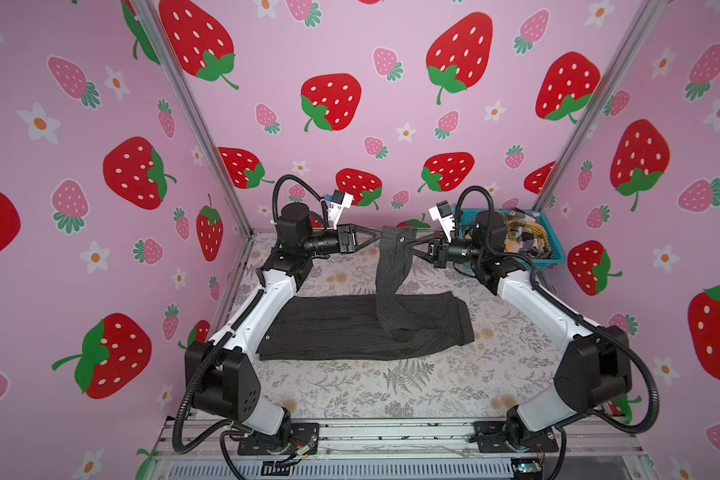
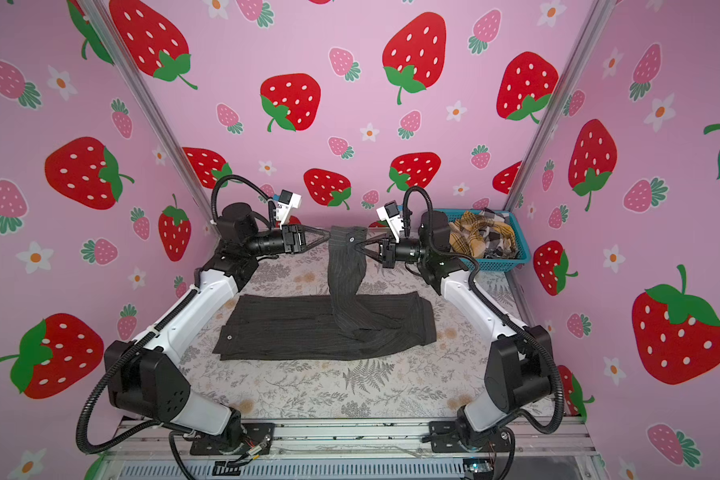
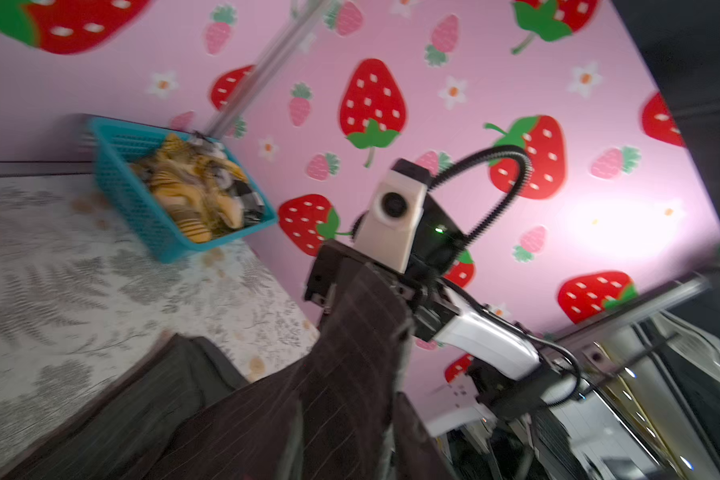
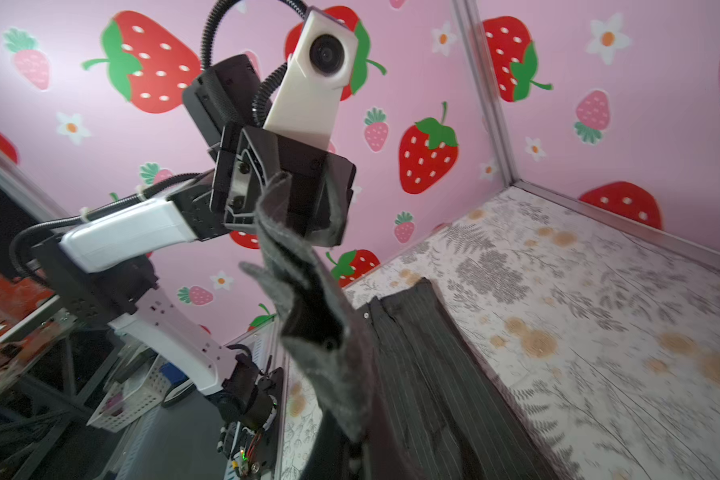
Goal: Fold and stack the long sleeve shirts
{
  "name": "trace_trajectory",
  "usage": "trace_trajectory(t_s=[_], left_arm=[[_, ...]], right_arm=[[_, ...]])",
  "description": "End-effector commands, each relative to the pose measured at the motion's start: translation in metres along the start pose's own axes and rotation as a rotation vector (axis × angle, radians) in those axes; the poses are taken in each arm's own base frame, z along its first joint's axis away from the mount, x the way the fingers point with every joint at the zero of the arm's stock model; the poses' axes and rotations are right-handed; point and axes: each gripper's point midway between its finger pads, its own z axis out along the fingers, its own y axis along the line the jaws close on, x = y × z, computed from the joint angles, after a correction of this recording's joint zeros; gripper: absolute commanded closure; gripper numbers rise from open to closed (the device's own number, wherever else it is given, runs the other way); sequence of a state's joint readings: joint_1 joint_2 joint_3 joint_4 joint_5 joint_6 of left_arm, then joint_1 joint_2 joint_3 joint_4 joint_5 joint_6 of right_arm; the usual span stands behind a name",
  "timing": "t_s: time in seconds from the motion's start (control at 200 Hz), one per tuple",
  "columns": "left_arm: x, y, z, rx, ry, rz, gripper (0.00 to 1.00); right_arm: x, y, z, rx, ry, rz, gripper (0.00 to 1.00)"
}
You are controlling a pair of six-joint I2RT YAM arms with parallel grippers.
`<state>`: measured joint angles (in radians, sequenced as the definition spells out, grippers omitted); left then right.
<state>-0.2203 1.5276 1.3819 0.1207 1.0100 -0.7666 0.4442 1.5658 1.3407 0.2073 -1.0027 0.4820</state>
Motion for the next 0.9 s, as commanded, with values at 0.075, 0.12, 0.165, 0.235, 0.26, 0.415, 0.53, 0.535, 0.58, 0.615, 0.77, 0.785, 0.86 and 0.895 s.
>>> trace_trajectory(t_s=[0.075, 0.12, 0.165, 0.235, 0.26, 0.415, 0.53, 0.535, 0.58, 0.615, 0.77, 0.785, 0.86, 0.895], left_arm=[[-0.025, 0.071, -0.059, -0.533, -0.292, -0.157, 0.39], [-0.024, 0.071, -0.069, -0.577, -0.322, -0.184, 0.36], [-0.019, 0.072, -0.074, -0.605, -0.329, -0.239, 0.35], [-0.007, 0.066, -0.075, -0.591, -0.315, -0.314, 0.35], [-0.003, 0.063, -0.074, -0.579, -0.312, -0.339, 0.35], [0.021, 0.022, -0.057, -0.404, -0.344, -0.428, 0.33], [0.058, 0.019, -0.047, -0.438, -0.337, -0.525, 0.31], [0.059, 0.02, -0.047, -0.439, -0.337, -0.53, 0.31], [0.074, 0.024, -0.044, -0.445, -0.335, -0.583, 0.3], [0.085, 0.027, -0.041, -0.433, -0.34, -0.622, 0.29], [0.113, 0.039, -0.031, -0.431, -0.34, -0.73, 0.26], [0.115, 0.04, -0.03, -0.442, -0.336, -0.732, 0.26], [0.127, 0.05, -0.032, -0.501, -0.329, -0.774, 0.26], [0.135, 0.057, -0.034, -0.532, -0.332, -0.809, 0.26]], right_arm=[[-0.038, -0.101, -0.043, 0.826, 0.009, -0.131, 1.0], [-0.039, -0.108, -0.048, 0.935, 0.03, -0.174, 1.0], [-0.038, -0.107, -0.048, 0.99, 0.033, -0.206, 1.0], [-0.031, -0.09, -0.031, 0.936, 0.035, -0.268, 1.0], [-0.025, -0.082, -0.022, 0.919, 0.045, -0.289, 1.0], [0.024, -0.054, 0.018, 0.962, 0.1, -0.362, 1.0], [0.068, -0.033, 0.035, 0.932, 0.063, -0.333, 1.0], [0.07, -0.032, 0.035, 0.929, 0.061, -0.331, 1.0], [0.085, -0.025, 0.041, 0.899, 0.056, -0.311, 1.0], [0.097, -0.021, 0.046, 0.873, 0.063, -0.301, 1.0], [0.14, -0.007, 0.064, 0.792, 0.112, -0.289, 1.0], [0.142, -0.006, 0.065, 0.786, 0.114, -0.292, 1.0], [0.148, -0.003, 0.068, 0.781, 0.12, -0.295, 1.0], [0.149, 0.0, 0.07, 0.775, 0.117, -0.3, 1.0]])
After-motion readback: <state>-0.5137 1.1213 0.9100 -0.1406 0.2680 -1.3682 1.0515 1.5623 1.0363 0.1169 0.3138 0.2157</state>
